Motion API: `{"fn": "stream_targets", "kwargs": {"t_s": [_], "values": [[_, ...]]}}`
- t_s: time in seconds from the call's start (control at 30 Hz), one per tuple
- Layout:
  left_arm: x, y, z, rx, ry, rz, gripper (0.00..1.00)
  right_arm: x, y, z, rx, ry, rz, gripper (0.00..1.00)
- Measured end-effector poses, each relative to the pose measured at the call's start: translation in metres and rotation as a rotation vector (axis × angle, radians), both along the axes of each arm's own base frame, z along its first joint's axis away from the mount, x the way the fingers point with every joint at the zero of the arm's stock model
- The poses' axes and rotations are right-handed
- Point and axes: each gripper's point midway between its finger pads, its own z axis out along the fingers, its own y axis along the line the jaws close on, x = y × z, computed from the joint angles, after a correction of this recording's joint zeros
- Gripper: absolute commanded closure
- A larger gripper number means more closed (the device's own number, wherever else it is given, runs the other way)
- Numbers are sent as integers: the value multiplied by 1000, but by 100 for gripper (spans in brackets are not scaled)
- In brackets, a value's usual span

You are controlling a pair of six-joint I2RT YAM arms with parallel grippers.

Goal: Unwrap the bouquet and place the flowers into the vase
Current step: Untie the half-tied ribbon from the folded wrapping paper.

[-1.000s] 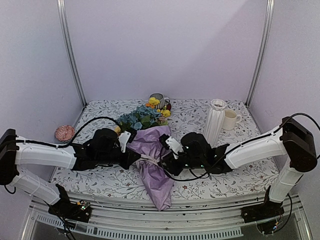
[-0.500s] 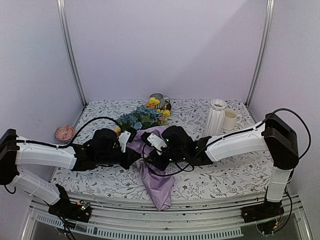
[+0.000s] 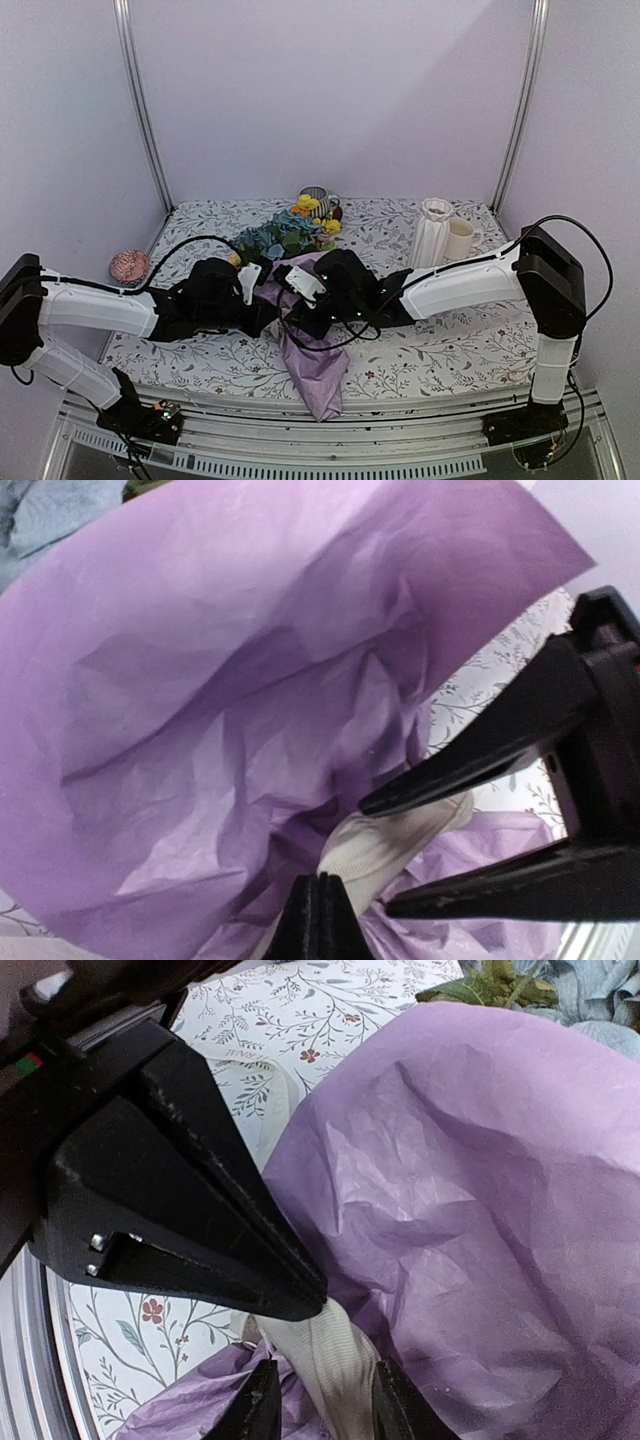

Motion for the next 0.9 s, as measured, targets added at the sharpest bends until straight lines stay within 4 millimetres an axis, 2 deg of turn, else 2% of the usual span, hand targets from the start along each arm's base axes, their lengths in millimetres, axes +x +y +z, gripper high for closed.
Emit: {"fn": "stream_targets", "kwargs": {"t_s": [0.23,0.47,0.63,0.77,0.9], "values": [[6,5,-9,15,23,32,100,0,-3,-4,-11,0,-6,67],[9,6,-10,13,28,42,100,-2,-6,-6,-24,-9,4,68],[10,6,-13,18,34,45,100,-2,-8,-8,-36,-10,9,72],[11,6,-13,17,34,46,100,-1,-6,-5,-35,-19,10,79],[11,6,-12,16,34,47,100,0,-4,-1,-31,-31,16,96]]}}
